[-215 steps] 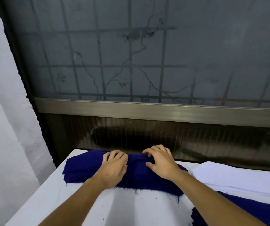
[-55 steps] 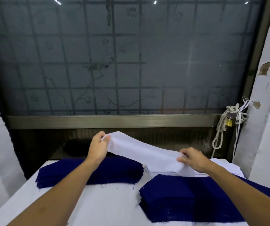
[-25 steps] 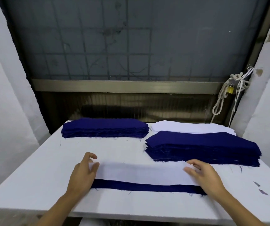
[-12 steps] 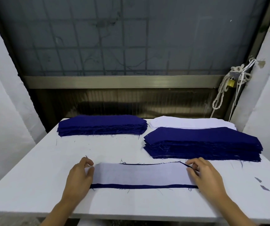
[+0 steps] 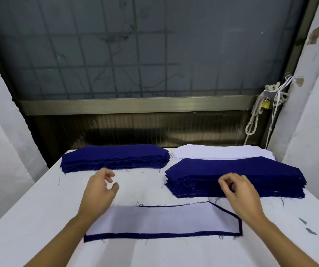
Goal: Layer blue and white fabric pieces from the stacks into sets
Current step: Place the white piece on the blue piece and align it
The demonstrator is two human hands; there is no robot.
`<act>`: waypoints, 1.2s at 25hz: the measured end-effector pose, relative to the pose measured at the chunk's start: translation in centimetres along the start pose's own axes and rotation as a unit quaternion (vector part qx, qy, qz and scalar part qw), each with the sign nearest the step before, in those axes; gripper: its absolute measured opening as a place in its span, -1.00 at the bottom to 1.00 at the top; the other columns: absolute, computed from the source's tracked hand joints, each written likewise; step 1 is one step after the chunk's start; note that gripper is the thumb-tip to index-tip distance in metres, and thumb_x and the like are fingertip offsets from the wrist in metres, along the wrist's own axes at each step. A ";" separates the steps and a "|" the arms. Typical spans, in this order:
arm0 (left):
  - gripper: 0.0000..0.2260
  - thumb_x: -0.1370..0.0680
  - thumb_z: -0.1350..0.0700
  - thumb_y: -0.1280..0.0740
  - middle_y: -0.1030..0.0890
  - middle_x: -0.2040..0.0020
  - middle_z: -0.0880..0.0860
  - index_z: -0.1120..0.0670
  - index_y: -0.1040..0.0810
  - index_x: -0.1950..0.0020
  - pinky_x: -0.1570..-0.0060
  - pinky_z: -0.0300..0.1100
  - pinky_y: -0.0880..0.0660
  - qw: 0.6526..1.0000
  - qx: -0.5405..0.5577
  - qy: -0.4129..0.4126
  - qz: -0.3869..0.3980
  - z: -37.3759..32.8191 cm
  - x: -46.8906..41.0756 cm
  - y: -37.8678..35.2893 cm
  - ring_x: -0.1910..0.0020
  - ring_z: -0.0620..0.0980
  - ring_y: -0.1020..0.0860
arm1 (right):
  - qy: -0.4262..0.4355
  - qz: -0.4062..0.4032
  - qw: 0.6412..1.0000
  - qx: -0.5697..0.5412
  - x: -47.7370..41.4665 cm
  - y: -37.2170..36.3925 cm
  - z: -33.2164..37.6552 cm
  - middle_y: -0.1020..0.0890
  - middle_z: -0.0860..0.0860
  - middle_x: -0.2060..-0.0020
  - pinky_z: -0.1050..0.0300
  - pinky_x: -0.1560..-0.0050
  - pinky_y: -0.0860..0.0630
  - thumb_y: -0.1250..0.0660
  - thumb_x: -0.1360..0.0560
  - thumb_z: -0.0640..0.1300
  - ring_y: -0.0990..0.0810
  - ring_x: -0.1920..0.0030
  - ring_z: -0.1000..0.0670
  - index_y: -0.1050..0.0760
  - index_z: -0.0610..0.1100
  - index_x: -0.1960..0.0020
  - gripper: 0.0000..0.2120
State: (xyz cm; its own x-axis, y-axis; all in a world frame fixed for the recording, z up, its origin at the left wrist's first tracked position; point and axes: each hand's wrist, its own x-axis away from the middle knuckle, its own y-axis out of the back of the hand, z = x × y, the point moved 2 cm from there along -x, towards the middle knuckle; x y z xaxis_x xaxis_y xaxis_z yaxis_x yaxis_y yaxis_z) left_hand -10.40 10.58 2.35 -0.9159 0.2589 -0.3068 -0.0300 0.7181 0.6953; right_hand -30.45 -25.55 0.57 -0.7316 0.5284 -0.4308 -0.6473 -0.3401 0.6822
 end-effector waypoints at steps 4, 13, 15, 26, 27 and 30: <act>-0.88 -0.58 0.12 -0.43 -0.59 0.11 -0.04 0.01 -0.53 -0.06 0.21 -0.32 -0.42 0.997 0.069 -0.019 0.034 -6.7 -5.8 -2.1 0.14 -0.10 -0.56 | -0.051 0.017 0.998 -0.041 -6.4 0.9 1.0 -0.63 0.09 0.34 0.03 0.23 -0.58 -0.30 -0.63 0.05 -0.60 0.26 0.07 -0.53 0.06 0.18 -0.79; -0.88 -0.61 0.00 -0.39 -0.66 0.11 -0.04 0.03 -0.61 -0.02 0.07 -0.20 -0.55 0.985 0.046 -0.028 0.162 -14.1 -15.5 -13.4 0.09 -0.10 -0.61 | -0.098 0.117 0.988 0.035 -17.4 -2.8 -2.2 -0.64 0.08 0.26 0.04 0.15 -0.57 -0.30 -0.62 0.01 -0.61 0.21 0.05 -0.54 0.04 0.11 -0.85; -0.86 -0.62 -0.01 -0.38 -0.66 0.06 -0.01 0.05 -0.61 -0.05 -0.04 -0.07 -0.61 0.982 0.015 -0.025 0.186 -14.1 -16.8 -16.2 0.05 -0.05 -0.62 | -0.109 0.148 0.981 0.057 -19.1 -4.1 -3.1 -0.63 0.11 0.19 0.09 0.12 -0.59 -0.32 -0.62 0.01 -0.60 0.16 0.06 -0.54 0.05 0.05 -0.91; -0.82 -0.53 -0.01 -0.51 -0.68 0.05 -0.02 0.04 -0.67 -0.05 0.01 -0.11 -0.63 0.982 -0.074 -0.014 0.173 -14.7 -21.8 -25.2 0.05 -0.06 -0.63 | -0.090 0.180 0.974 0.106 -23.9 -10.2 -7.5 -0.64 0.11 0.10 0.06 -0.01 -0.63 -0.34 -0.59 0.01 -0.61 0.09 0.06 -0.56 0.06 0.05 -0.93; -0.84 -0.53 -0.01 -0.51 -0.68 0.07 -0.01 0.04 -0.67 -0.01 0.04 -0.12 -0.62 0.982 -0.080 -0.019 0.172 -14.8 -21.8 -25.3 0.07 -0.06 -0.63 | -0.088 0.179 0.973 0.113 -24.0 -10.3 -7.6 -0.65 0.11 0.11 0.04 -0.01 -0.64 -0.33 -0.59 0.01 -0.61 0.09 0.05 -0.56 0.06 0.05 -0.93; -0.85 -0.57 0.03 -0.47 -0.69 0.07 0.04 0.11 -0.67 0.03 0.06 -0.10 -0.62 0.977 -0.102 -0.037 0.183 -15.0 -21.7 -25.5 0.08 -0.01 -0.65 | -0.083 0.173 0.972 0.134 -24.0 -10.4 -7.7 -0.65 0.10 0.10 0.05 0.01 -0.64 -0.32 -0.59 0.01 -0.60 0.10 0.05 -0.55 0.07 0.06 -0.93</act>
State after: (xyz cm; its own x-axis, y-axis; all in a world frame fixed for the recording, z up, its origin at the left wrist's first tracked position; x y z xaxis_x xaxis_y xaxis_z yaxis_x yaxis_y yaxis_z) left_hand 4.23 -23.09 1.04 -0.8487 0.5262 -0.0540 0.2082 0.4262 0.8803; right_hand -7.78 -40.67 -0.76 -0.8369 0.5438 -0.0619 -0.2727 -0.3164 0.9086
